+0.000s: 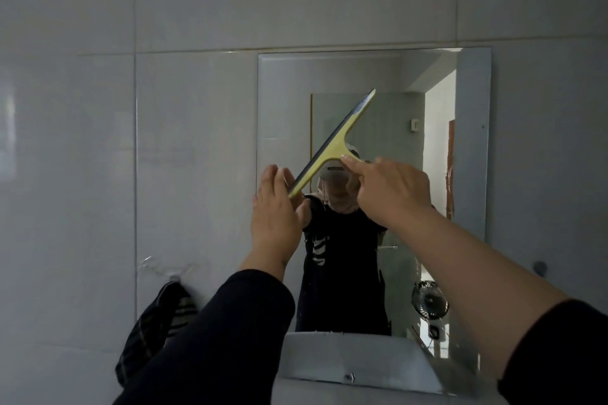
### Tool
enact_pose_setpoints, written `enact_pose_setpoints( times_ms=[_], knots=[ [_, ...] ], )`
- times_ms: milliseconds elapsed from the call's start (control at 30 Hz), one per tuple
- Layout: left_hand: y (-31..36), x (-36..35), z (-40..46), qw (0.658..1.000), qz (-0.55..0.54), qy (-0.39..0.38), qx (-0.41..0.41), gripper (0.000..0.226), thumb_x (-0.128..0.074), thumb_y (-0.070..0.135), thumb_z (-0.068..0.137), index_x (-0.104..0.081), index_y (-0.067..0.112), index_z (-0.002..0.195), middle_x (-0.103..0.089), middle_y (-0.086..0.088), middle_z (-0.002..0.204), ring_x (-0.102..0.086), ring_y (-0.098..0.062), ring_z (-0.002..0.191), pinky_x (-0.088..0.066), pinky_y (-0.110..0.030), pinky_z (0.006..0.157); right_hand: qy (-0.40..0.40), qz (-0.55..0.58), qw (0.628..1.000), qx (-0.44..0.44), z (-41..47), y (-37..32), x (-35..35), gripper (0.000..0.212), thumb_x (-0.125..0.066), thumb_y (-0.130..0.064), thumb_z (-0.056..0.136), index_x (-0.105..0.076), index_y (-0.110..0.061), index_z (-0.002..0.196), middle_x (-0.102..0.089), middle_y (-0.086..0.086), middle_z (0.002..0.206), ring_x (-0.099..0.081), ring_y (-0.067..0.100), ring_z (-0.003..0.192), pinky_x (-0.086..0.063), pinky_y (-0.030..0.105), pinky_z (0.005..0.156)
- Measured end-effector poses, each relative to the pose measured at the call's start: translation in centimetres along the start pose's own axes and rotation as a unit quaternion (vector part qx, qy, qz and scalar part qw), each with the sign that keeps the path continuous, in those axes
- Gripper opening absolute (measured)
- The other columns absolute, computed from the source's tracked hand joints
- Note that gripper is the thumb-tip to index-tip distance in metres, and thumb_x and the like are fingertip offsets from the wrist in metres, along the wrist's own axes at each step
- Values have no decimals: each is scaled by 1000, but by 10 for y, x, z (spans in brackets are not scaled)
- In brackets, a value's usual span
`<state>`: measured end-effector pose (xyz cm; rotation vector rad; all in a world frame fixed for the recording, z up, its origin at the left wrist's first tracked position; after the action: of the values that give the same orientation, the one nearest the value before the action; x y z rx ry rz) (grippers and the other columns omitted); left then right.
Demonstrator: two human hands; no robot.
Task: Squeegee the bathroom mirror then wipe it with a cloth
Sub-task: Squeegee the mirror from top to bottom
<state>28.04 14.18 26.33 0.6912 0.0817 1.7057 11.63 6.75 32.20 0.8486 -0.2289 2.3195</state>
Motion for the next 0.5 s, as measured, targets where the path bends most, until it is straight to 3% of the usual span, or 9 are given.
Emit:
enact_pose_setpoints(
  times_ms=[167,367,500],
  knots=[
    [5,-10,-4,999,8,-31,2,74,-59,39,89,-18,17,147,-5,1,158,-19,-23,144,-27,-49,114,-14,-14,999,-26,-9,30,1,61,-37,-16,94,-28,-53,142,-57,5,121,-59,30,100,-37,31,66],
    [11,-25,-11,997,16,-69,15,76,-56,41,91,-14,17,149,3,-2,160,-16,-28,144,-24,-51,115,-17,-16,998,-67,-25,77,7,61,-39,-18,93,-28,-58,139,-59,3,118,-58,30,103,-40,33,71],
    [9,-30,-12,997,19,-73,20,80,-58,41,90,-12,18,150,8,0,160,-14,-27,145,-24,-49,116,-11,-8,993,-118,-36,114,13,57,-36,-20,95,-32,-60,136,-59,4,112,-58,29,99,-34,31,67]
  ],
)
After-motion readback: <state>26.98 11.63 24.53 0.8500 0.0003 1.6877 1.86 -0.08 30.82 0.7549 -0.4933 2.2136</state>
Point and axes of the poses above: each hand's wrist, its own z-axis towards the middle knuckle, its own x-axis out of the back of the hand, y = z × x, the point moved 9 cm from there along z, towards the middle knuckle
